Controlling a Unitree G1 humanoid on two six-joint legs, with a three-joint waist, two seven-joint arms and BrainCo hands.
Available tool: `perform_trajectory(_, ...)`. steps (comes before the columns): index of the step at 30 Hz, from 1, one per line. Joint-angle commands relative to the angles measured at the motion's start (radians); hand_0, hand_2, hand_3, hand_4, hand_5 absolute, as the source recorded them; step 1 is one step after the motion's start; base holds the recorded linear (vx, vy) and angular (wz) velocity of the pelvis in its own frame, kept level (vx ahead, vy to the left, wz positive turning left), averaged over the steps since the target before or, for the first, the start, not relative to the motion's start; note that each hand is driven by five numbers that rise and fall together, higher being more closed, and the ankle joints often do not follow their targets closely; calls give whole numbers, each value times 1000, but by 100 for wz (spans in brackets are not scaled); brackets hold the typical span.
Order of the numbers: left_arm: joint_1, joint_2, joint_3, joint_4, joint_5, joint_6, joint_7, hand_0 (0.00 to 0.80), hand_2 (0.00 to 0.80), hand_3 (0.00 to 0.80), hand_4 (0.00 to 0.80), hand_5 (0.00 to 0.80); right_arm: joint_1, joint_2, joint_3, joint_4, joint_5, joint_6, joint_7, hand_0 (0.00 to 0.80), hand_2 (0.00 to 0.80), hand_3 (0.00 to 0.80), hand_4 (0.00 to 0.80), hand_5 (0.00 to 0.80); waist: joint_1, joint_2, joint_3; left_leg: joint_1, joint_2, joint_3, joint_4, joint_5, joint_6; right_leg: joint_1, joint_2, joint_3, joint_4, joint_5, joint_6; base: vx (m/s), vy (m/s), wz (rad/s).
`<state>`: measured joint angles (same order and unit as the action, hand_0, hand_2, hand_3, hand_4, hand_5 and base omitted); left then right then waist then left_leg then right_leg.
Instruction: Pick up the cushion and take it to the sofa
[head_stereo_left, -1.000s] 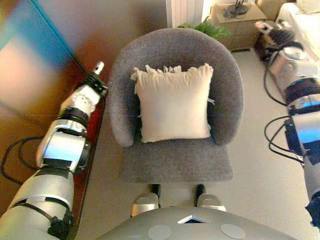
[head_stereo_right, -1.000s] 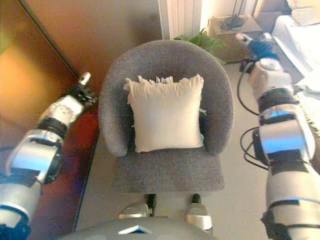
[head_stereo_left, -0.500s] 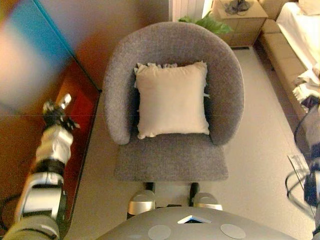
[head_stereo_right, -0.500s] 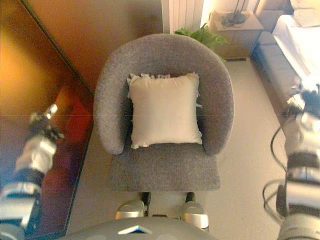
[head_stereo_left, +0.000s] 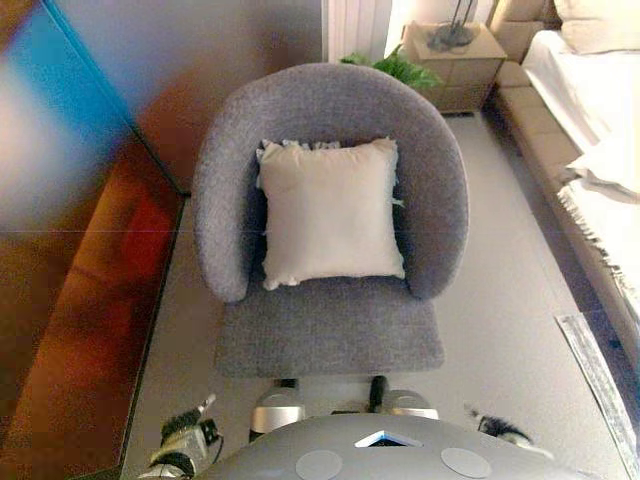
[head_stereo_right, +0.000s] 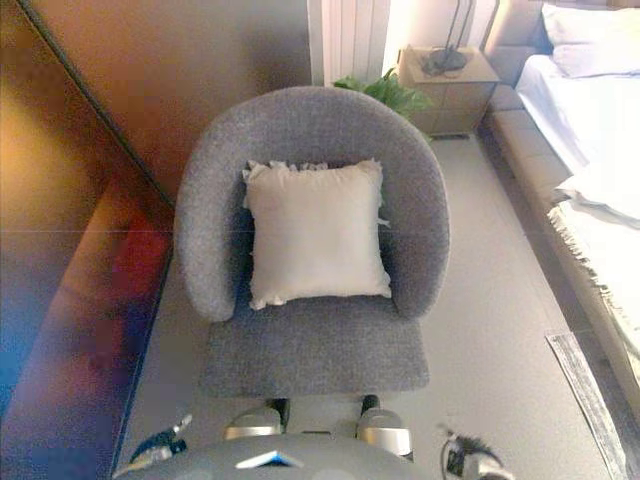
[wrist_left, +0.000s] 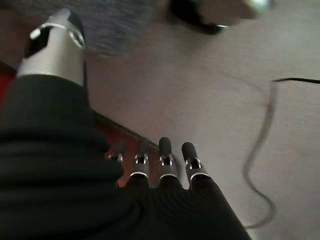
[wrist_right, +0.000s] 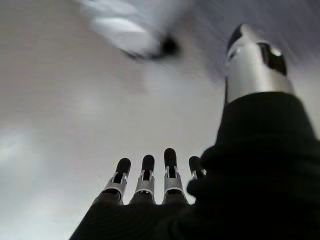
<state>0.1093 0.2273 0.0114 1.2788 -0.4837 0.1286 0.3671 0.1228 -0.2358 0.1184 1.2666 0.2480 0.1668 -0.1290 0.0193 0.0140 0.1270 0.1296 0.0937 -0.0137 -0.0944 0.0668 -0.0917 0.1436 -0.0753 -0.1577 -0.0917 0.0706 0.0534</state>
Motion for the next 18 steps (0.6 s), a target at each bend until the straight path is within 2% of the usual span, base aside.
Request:
perform_trajectory(1, -87, -16, -5, 108, 79, 105, -91, 0, 0, 0, 0, 0, -90, 29, 14, 44, -21, 35, 38, 0, 0, 0, 0, 0, 33, -45, 20, 75, -64, 41, 32, -143, 48, 56, -38, 11, 39, -98, 34, 0, 0, 0)
perform_trajectory(5, -100, -34, -27, 118, 60, 279, -259, 0, 0, 0, 0, 0, -95, 42, 22, 36, -77, 48, 11, 0, 0, 0, 0, 0, 13, -36, -3, 73, -69, 56, 38, -147, 50, 49, -41, 21, 44, -100, 35, -20, 35, -6)
perform_trajectory(6, -104, -44, -66, 117, 55, 295, -284, 0, 0, 0, 0, 0, -96, 37, 28, 36, -85, 46, 16, 0, 0, 0, 0, 0, 11, -33, -4, 82, -67, 61, 35, -157, 51, 56, -41, 20, 41, -106, 38, -26, 9, -3)
perform_trajectory(11, -126, -32, -107, 98, -9, 301, -245, 0, 0, 0, 0, 0, -115, 23, 37, 37, -77, 58, 17, 0, 0, 0, 0, 0, 12, -31, -4, 80, -69, 58, 37, -160, 54, 53, -40, 20, 45, -108, 41, -42, -9, -6)
perform_trajectory(18, -143, -29, -113, 92, -25, 299, -224, 0, 0, 0, 0, 0, -131, 32, 60, 47, -83, 65, 43, 0, 0, 0, 0, 0, 21, -34, -5, 75, -71, 44, 39, -160, 56, 47, -36, 22, 49, -108, 40, -32, -27, 0)
